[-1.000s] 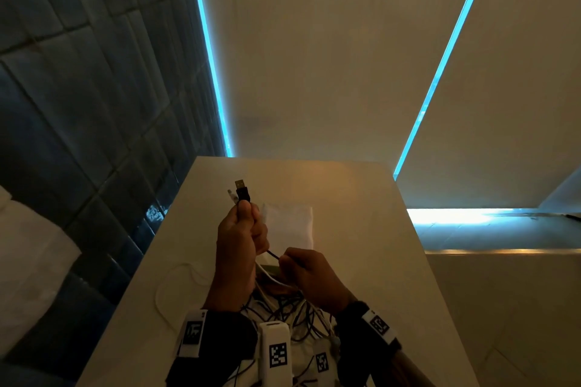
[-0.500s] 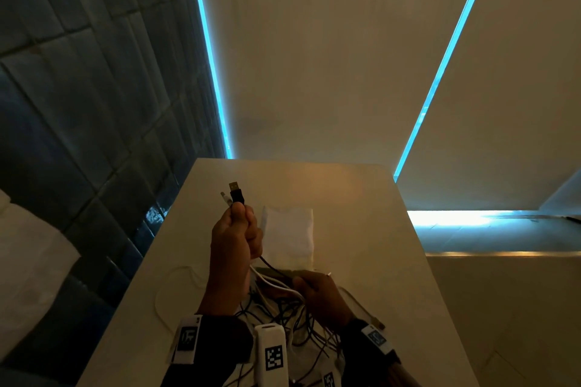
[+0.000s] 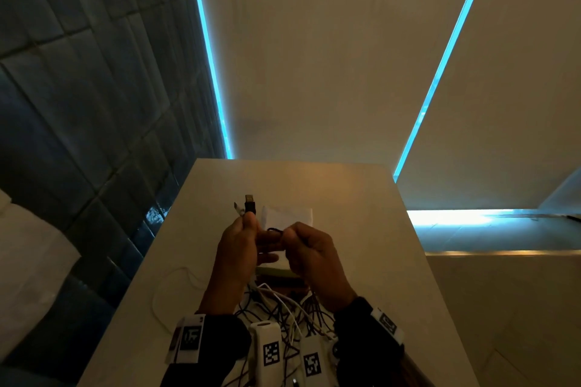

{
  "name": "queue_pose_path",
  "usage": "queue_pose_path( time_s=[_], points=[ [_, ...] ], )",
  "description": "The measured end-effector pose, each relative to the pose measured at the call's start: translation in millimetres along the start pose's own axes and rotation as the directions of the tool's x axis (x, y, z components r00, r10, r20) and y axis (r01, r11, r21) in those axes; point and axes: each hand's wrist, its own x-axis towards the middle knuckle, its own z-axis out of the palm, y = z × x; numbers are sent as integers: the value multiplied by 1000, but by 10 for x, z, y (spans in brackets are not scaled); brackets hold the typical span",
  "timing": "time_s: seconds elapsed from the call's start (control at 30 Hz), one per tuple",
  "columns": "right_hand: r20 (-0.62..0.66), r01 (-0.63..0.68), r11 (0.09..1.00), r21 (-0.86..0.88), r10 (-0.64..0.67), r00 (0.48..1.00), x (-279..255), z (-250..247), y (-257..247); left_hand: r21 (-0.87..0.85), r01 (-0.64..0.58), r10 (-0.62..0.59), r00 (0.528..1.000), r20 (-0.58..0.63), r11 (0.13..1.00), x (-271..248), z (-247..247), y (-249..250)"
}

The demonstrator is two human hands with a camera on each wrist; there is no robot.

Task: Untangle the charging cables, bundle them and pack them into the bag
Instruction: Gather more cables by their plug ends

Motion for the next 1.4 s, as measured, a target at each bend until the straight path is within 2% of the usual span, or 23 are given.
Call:
queue_pose_path(
  time_s=[0.1, 0.2, 0.27, 0.43, 0.63, 0.8, 1.07, 1.4],
  points=[
    [121, -58, 995, 76, 49, 991, -42, 50, 9, -110, -5, 7, 1000, 11, 994, 0, 23, 3],
    [184, -150, 988, 28, 142, 973, -58, 39, 121, -334, 7, 4, 999, 32, 942, 9, 34, 7],
    [195, -180, 984, -15, 179, 964, -56, 19, 195, -406, -19, 28, 999, 16, 914, 20, 49, -3],
    [180, -151, 988, -36, 155, 971, -76, -19, 278, -391, -124, 134, 991, -1, 912, 76, 37, -33],
    [103, -146, 979, -140, 161, 982, -99, -83, 457, -391, -137, 177, 982, 69, 910, 37, 14, -17],
    [72, -146, 960, -238, 168, 983, -92, -157, 584, -351, -148, 185, 980, 74, 924, 32, 38, -9],
    [24, -189, 934, -302, 206, 978, -105, -274, 847, -321, -145, 179, 981, 80, 936, 42, 46, 6],
    [-5, -229, 920, -318, 240, 971, -164, -397, 1134, -333, -145, 183, 980, 84, 931, 46, 7, 48]
  ],
)
